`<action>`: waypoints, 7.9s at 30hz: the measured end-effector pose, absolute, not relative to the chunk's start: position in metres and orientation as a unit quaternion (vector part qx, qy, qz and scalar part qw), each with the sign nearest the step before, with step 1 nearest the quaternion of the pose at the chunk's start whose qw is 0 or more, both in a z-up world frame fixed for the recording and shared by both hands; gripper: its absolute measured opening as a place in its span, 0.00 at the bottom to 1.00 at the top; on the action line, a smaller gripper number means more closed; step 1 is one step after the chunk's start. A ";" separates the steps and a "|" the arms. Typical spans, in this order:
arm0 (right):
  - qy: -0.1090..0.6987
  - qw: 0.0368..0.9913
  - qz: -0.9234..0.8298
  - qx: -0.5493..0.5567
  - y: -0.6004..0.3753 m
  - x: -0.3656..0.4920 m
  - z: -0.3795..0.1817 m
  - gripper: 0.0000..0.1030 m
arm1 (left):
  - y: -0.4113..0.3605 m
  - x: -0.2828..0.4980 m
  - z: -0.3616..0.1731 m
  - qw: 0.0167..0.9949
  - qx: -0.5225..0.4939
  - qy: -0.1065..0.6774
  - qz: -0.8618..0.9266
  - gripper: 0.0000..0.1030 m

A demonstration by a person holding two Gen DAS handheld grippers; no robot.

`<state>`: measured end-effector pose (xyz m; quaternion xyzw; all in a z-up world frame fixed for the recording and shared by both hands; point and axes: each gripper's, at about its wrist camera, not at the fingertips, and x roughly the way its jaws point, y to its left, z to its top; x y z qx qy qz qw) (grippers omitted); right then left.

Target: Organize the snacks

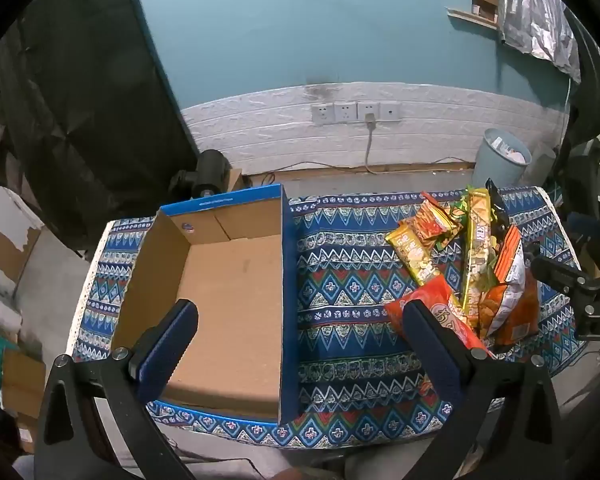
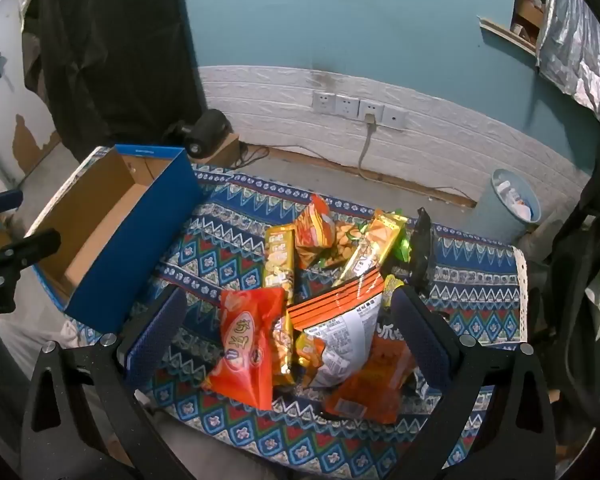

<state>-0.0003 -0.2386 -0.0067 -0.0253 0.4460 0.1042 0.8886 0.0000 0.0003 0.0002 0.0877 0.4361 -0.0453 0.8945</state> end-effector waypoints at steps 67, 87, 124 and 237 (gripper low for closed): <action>0.451 0.887 0.098 -0.024 -0.250 -0.003 -0.009 0.97 | -0.008 -0.002 -0.006 0.887 0.079 0.449 -0.072 1.00; 0.450 0.887 0.098 -0.025 -0.250 -0.004 -0.008 0.97 | -0.011 -0.003 -0.007 0.885 0.080 0.452 -0.077 1.00; 0.452 0.888 0.079 -0.019 -0.275 -0.011 -0.008 0.97 | -0.036 0.005 -0.022 0.872 0.078 0.475 -0.089 1.00; 0.465 0.867 0.163 -0.073 -0.158 0.048 -0.011 0.45 | 0.035 0.028 -0.050 0.889 0.103 0.444 -0.031 0.41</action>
